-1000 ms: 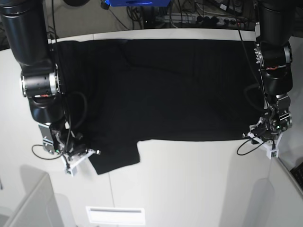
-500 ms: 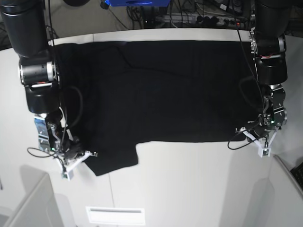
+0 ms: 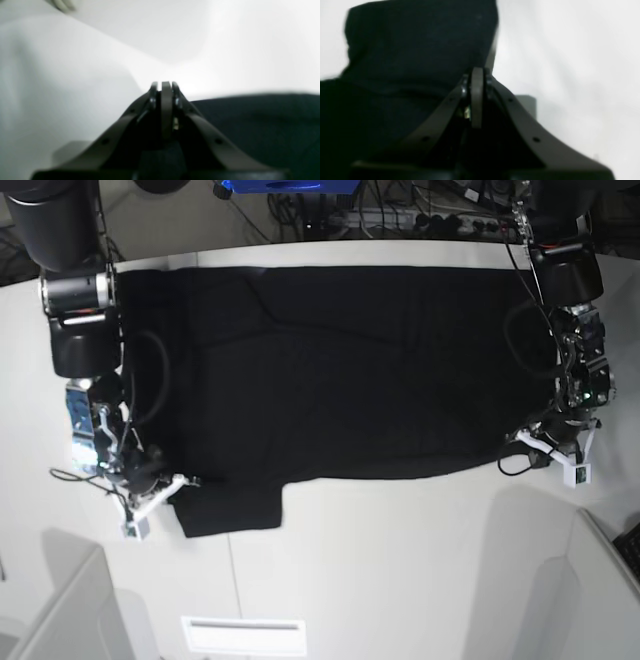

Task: Fold the T-shirt properly
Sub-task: 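Lift the grasped edge and fold it over onto the shirt's other half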

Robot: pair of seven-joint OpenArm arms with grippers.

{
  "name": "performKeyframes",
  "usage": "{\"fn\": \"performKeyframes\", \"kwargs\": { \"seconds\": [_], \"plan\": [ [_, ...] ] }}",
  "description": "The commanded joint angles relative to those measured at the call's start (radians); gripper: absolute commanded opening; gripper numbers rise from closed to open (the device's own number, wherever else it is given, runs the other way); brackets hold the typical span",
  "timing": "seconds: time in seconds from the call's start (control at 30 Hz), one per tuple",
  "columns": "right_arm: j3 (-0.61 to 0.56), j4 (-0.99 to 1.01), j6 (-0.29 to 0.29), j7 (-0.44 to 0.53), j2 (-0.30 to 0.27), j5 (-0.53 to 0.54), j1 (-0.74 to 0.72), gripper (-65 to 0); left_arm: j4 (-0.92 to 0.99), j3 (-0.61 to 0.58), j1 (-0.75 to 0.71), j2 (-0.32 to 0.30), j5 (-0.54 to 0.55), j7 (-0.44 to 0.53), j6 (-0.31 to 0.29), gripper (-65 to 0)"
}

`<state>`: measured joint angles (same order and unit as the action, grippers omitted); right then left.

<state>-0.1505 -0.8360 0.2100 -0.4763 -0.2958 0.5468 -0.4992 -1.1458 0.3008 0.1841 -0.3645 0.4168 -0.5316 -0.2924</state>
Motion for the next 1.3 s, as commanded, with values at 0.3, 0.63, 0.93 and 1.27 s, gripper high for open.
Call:
{"fn": "performKeyframes", "kwargs": {
  "seconds": [0.3,0.63,0.93,1.27],
  "plan": [
    [0.108,-0.223,-0.001,-0.127,-0.024,0.002,0.063,-65.0,-0.244,0.041,-0.076,-0.021,0.152,-0.049,-0.003,-65.0],
    [0.118,-0.339,-0.001,-0.152,-0.032,0.002,0.170,-65.0,-0.475,0.189,-0.209,0.029,0.152,-0.161,-0.008,-65.0],
    [0.228,-0.490,-0.001,-0.250,-0.026,0.002,0.254,-65.0,-0.546,0.196,-0.324,0.029,0.152,-0.161,-0.008,-65.0],
    [0.260,-0.624,-0.001,-0.263,-0.027,0.002,0.371,-65.0,-0.627,0.203,-0.403,0.031,0.153,-0.161,-0.008,-65.0]
  ]
}}
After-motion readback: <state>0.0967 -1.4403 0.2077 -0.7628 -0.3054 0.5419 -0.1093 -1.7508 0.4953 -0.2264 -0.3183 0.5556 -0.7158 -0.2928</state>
